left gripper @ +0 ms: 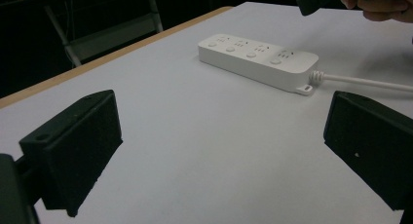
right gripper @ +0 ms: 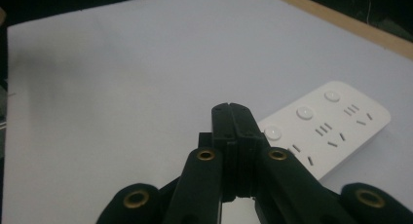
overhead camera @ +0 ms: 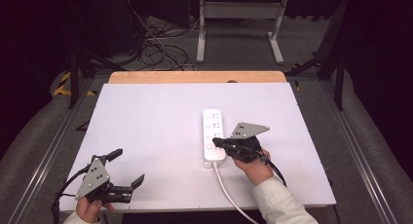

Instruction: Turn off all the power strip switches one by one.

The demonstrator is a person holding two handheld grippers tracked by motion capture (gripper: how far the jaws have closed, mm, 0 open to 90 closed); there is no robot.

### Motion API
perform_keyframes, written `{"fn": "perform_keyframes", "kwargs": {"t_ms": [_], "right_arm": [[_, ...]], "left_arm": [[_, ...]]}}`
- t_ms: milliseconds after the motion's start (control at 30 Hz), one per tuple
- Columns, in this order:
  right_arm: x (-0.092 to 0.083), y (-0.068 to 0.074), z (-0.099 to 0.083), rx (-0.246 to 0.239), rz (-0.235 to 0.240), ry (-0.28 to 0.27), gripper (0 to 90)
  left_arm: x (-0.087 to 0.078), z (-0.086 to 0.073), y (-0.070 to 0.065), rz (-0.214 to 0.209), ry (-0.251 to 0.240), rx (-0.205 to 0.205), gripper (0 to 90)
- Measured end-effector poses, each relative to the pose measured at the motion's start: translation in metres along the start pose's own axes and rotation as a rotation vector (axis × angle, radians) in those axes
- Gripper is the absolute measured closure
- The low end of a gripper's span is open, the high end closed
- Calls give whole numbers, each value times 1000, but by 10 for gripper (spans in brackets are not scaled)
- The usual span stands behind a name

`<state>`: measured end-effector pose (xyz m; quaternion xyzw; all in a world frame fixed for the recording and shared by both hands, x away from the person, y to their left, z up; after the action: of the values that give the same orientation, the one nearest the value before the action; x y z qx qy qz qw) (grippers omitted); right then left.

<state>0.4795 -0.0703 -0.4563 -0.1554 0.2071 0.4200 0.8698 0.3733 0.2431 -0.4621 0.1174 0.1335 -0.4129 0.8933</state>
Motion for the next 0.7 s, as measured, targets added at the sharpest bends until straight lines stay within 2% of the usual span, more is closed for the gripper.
{"fn": "perform_keyframes", "kwargs": {"t_ms": [167, 400, 600, 700], "right_arm": [[11, 0, -4, -5, -8, 38, 900], [28, 0, -9, 15, -22, 79, 900], [40, 3, -14, -17, -36, 107, 900], [44, 3, -17, -17, -35, 117, 900]], "left_arm": [[0, 0, 1, -1, 0, -1, 9], [0, 0, 0, -1, 0, -5, 9], [0, 0, 0, -5, -1, -9, 9], [0, 0, 0, -5, -1, -9, 10]]}}
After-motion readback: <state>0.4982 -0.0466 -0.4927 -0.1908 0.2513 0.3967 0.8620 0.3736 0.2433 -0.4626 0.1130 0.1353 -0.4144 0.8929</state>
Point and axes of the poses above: each handheld gripper's, and its own axes: x roughly forward along the jaws, z roughly out of its top, y roughly to its left, the point moved 6 cm from there along x, roughly forward along the jaws, and after that the axes turned 9 degrees about -z, right-handed, at the moved point
